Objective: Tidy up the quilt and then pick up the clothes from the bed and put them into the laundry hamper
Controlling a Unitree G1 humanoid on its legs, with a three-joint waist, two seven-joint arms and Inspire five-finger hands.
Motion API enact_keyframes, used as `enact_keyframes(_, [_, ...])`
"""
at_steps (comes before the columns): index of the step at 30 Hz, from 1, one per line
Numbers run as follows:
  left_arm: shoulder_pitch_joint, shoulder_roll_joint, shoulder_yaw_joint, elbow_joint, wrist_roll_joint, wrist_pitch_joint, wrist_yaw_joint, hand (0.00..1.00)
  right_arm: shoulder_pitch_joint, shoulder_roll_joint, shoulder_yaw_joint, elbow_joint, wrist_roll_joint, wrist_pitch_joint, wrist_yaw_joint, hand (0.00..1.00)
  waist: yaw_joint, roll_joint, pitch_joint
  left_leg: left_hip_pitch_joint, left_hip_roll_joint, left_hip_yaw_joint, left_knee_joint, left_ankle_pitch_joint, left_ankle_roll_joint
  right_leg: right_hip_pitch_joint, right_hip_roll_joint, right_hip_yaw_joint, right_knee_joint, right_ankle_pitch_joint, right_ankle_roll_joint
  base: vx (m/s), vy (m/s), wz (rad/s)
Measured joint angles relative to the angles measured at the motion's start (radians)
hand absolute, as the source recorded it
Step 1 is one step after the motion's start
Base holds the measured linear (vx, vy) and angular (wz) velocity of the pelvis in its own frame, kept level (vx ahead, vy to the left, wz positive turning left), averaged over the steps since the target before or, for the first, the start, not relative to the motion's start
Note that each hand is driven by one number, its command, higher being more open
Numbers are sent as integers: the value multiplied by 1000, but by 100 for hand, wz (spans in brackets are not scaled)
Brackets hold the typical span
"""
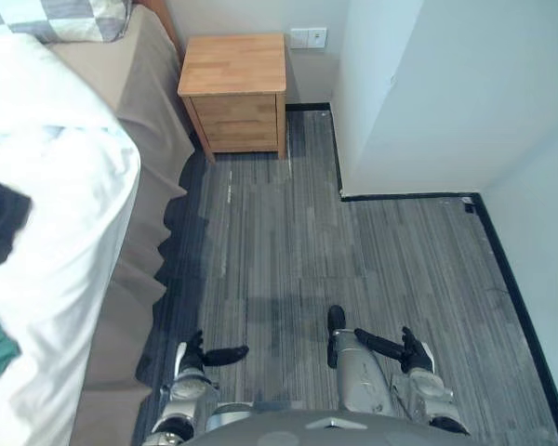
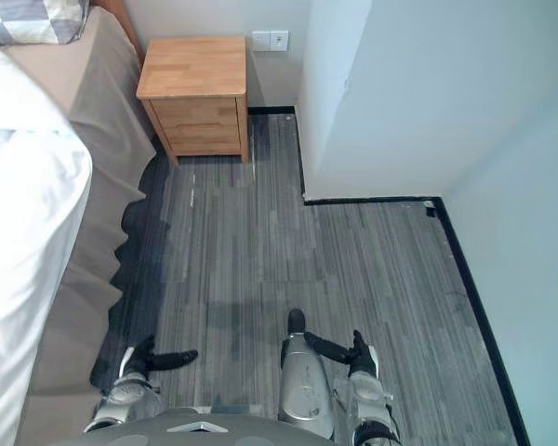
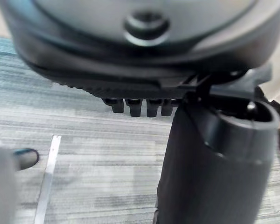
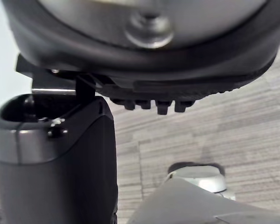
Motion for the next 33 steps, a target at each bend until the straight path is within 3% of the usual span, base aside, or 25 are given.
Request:
enact_keyframes(1, [4,-12,32,-14,-6,-4,1,100,1,-12,-4,20,-1,8,-5,100,-3,18,10,-88,55,-36,229,97,1,78,11,-48,-14,-36,-20,418,-481,62])
enact_keyframes(2, [10,-14,41,-21,-17,-5,2,100,3,-16,-3,30,-1,18,-16,100,-2,19,12,-131,83,-45,333,139,-13,119,19,-68,-27,-47,-30,433,-439,52])
enact_keyframes(3, [19,-19,61,-43,-52,-6,0,100,10,-21,2,44,-10,33,-36,100,11,28,16,-188,125,-24,515,130,-14,207,42,-78,-63,-69,-47,439,-340,22])
enact_keyframes(5, [31,-22,82,-61,-84,-18,1,100,25,-25,23,60,-39,44,-58,100,28,26,18,-263,158,74,650,67,14,366,60,-91,-172,-94,-54,519,-346,16])
enact_keyframes(7, [31,-31,97,-83,-84,-33,1,100,28,-31,43,85,-49,51,-62,100,47,17,22,-326,128,171,585,17,2,456,50,-94,-244,-104,-49,383,-189,6])
enact_keyframes(9, [28,-36,97,-95,-85,-41,2,100,32,-34,48,97,-77,60,-62,100,63,14,22,-371,66,331,342,-7,2,518,20,-118,-282,-115,-22,423,-69,-2])
enact_keyframes(10, [30,-39,93,-93,-81,-46,3,100,44,-35,48,95,-77,64,-62,100,62,17,20,-372,18,438,136,46,19,555,13,-142,-293,-136,10,440,-29,27])
enact_keyframes(11, [31,-39,88,-90,-82,-46,3,100,51,-37,47,96,-77,66,-62,100,61,22,16,-372,4,506,43,95,65,573,17,-155,-295,-152,25,484,-17,65])
enact_keyframes(12, [27,-30,87,-88,-81,-43,-2,100,58,-15,49,103,-77,70,-62,100,62,-7,2,-344,-32,599,-17,95,197,608,-2,-185,-301,-175,48,531,-33,88])
enact_keyframes(13, [32,-7,88,-81,-81,-46,3,100,66,9,51,103,-81,70,-63,100,59,-54,-24,-352,-78,661,-47,91,207,623,-28,-220,-333,-162,63,648,-57,108])
enact_keyframes(14, [32,-2,94,-79,-83,-43,2,100,65,20,51,103,-96,68,-62,100,55,-67,-32,-357,-84,695,-39,62,244,639,-28,-244,-347,-154,70,550,-53,93])
enact_keyframes(15, [31,-3,103,-78,-83,-40,3,100,66,21,51,104,-109,68,-58,100,55,-72,-33,-351,-92,691,-42,35,246,650,-26,-251,-340,-153,69,537,-27,101])
enact_keyframes(17, [27,5,102,-71,-87,-19,-2,100,68,28,54,107,-114,70,-55,100,67,-89,-35,-274,-143,622,-101,12,218,611,-70,-238,-67,-143,89,503,1,92])
enact_keyframes(18, [28,6,96,-63,-87,-20,-1,100,68,28,53,104,-113,68,-55,100,65,-88,-35,-242,-149,604,-120,9,208,579,-85,-224,58,-115,123,464,-12,81])
enact_keyframes(19, [27,19,74,-47,-80,-19,-3,100,71,27,51,89,-112,59,-55,100,54,-89,-36,-191,-153,559,-139,0,189,501,-98,-166,310,-60,197,435,-82,99])
enact_keyframes(20, [27,36,39,-30,-71,-16,-5,100,72,32,68,58,-112,48,-55,100,38,-92,-38,-149,-156,514,-154,-7,177,417,-104,-137,526,-62,194,422,-134,106])
enact_keyframes(22, [18,47,-2,-15,-68,-1,-12,100,73,26,96,13,-112,40,-54,100,35,-95,-39,-80,-156,465,-192,-3,152,313,-137,-159,681,-88,154,343,-221,89])
enact_keyframes(24, [17,53,-33,-13,-44,-1,-16,100,76,25,101,-17,-109,27,-55,100,29,-96,-41,-36,-154,402,-238,12,126,221,-208,-208,623,-147,53,296,-300,88])
enact_keyframes(26, [16,53,-46,-16,-33,1,-16,100,70,24,91,-18,-86,21,-55,100,15,-92,-37,-14,-133,337,-269,35,89,179,-205,-182,390,-172,11,248,-404,105])
enact_keyframes(28, [19,55,-61,-18,-32,1,-15,100,69,27,92,-13,-74,21,-56,100,10,-88,-39,-25,-99,273,-285,57,53,188,-141,-42,51,-148,34,176,-514,111])
enact_keyframes(29, [20,58,-64,-23,-33,-4,-18,100,69,28,89,-3,-73,21,-55,100,11,-95,-38,-31,-88,224,-308,70,16,202,-104,110,-149,-104,45,106,-578,119])
enact_keyframes(30, [15,65,-63,-21,-33,-3,-20,100,70,37,86,5,-67,21,-51,100,9,-119,-41,-27,-90,174,-345,84,-39,220,-89,219,-224,-19,137,111,-591,122])
enact_keyframes(31, [8,66,-61,-13,-30,2,-20,100,65,37,78,12,-69,23,-46,100,10,-102,-33,-18,-75,155,-366,90,-49,226,-66,228,-206,11,136,153,-653,107])
enact_keyframes(32, [14,29,-53,-10,-37,8,-22,100,49,3,75,14,-72,27,-44,100,13,-47,-34,-9,-37,154,-374,109,-59,220,-21,198,-155,-36,101,152,-489,69])
enact_keyframes(33, [18,18,-53,-10,-37,7,-21,100,41,-9,86,19,-76,32,-44,100,10,-30,-35,-10,-28,160,-363,116,-51,222,-13,176,-135,-52,87,182,-532,84])
